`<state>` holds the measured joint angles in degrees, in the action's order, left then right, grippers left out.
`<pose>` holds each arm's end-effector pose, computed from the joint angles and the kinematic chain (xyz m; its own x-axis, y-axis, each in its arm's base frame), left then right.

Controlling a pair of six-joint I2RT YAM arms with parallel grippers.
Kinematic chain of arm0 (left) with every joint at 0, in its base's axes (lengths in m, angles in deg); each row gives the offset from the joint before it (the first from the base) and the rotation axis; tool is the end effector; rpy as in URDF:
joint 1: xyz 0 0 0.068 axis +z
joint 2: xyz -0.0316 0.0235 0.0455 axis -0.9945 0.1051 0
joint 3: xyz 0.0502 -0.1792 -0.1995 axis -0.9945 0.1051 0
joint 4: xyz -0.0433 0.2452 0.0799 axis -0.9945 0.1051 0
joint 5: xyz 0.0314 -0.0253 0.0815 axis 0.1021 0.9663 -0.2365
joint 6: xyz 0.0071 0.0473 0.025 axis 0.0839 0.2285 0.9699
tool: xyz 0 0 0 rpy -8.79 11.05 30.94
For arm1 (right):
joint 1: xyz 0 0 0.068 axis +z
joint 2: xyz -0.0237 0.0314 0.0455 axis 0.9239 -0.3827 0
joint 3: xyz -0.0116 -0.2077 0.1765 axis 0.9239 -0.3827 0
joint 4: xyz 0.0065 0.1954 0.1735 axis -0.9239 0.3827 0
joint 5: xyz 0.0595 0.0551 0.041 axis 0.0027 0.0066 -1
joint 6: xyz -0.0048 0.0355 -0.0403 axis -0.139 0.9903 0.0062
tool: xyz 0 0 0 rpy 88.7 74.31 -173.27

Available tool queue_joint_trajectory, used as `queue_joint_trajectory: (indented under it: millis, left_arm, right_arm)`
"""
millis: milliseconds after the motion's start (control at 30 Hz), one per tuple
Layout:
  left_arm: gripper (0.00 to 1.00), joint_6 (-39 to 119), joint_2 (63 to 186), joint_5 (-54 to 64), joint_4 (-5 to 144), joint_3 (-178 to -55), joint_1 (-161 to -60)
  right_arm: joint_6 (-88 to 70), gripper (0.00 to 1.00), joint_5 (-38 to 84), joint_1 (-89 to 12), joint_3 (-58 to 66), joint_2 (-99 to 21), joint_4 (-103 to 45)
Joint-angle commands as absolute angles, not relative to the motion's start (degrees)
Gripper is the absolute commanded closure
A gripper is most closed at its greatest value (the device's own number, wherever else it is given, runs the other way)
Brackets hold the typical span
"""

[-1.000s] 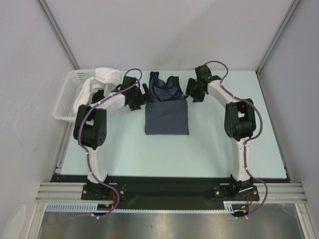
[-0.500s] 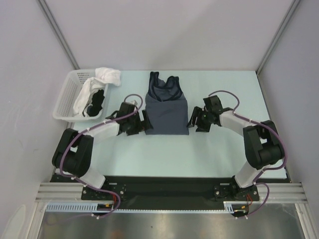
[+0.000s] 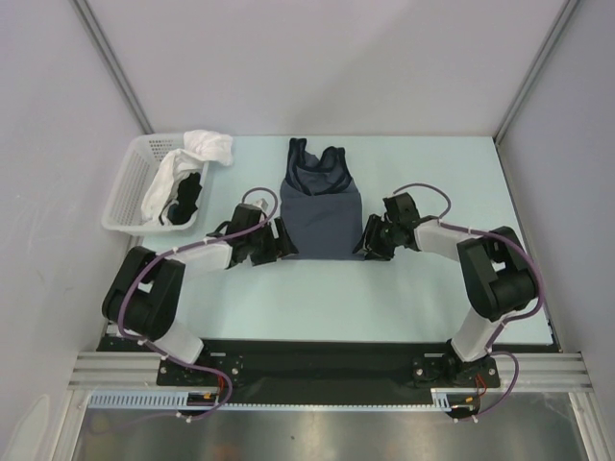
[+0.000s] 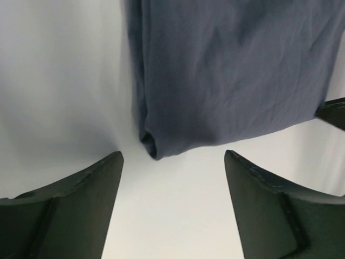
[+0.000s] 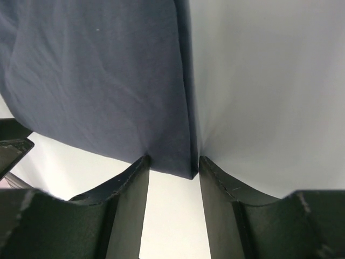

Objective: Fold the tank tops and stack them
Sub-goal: Fold the tank top

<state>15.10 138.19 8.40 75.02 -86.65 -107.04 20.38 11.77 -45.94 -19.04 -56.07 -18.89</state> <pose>0.2704 -0.1230 0.1561 -0.8682 -0.2655 -0.4191 -0.0180 0.8611 -0.5081 0.3045 0.1326 0.1535 -0.9254 0.2369 -0.2960 0.0394 0.8366 0.5464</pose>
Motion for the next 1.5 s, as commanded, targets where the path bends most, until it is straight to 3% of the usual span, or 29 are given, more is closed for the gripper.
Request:
queue_joint_trajectory:
  millis: [0,67,167,267,333,367,400,567,667,833,867,1000,1467]
  left_arm:
    - [0.2,13.8,141.26,10.83,72.5,-87.26,-107.0]
    - [0.22,13.53,141.7,10.57,72.06,-87.17,-107.0]
    - [0.35,13.53,142.75,10.3,71.89,-87.17,-107.0]
    - [0.65,12.92,144.33,10.92,70.58,-87.17,-107.0]
    - [0.8,12.48,144.95,10.48,69.95,-87.43,-107.0]
    - [0.96,12.48,145.13,10.39,70.21,-88.04,-106.91]
    - [1.0,12.91,145.22,9.35,71.09,-89.01,-106.91]
    - [1.0,15.72,144.7,8.99,83.55,-102.35,-106.47]
    - [1.0,15.91,138.74,8.55,85.24,-102.64,-106.73]
    - [1.0,14.33,128.28,7.31,83.06,-87.41,-111.55]
    - [1.0,12.32,127.91,8.79,81.66,-84.13,-112.61]
    - [1.0,7.92,126.51,10.83,75.85,-73.04,-117.71]
    - [1.0,3.6,113.32,6.96,83.92,-66.25,-126.59]
  right_arm:
    - [21.73,0.53,12.03,-45.44,-19.1,-56.84,-21.39]
    - [21.73,0.53,12.64,-45.27,-19.01,-57.02,-21.31]
    - [21.64,0.6,12.65,-45.09,-18.84,-58.16,-21.66]
    - [21.82,0.73,12.03,-45.09,-18.05,-59.74,-22.09]
    - [21.38,0.94,12.03,-44.74,-16.65,-60.62,-21.4]
    - [21.2,1.0,12.29,-44.82,-15.86,-60.88,-20.7]
    - [20.85,1.0,12.56,-45.0,-13.85,-60.88,-19.21]
    - [19.1,1.0,12.29,-45.79,-4.8,-58.61,-12.71]
    - [18.22,1.0,12.21,-45.18,-4.94,-53.01,-12.34]
    - [19.17,1.0,14.32,-43.25,-17.4,-45.95,-11.28]
    - [20.75,1.0,13.36,-42.55,-24.74,-45.16,-12.16]
    - [24.09,1.0,15.61,-37.38,-34.46,-39.02,-13.93]
    - [27.7,1.0,22.4,-29.98,-39.14,-19.32,0.57]
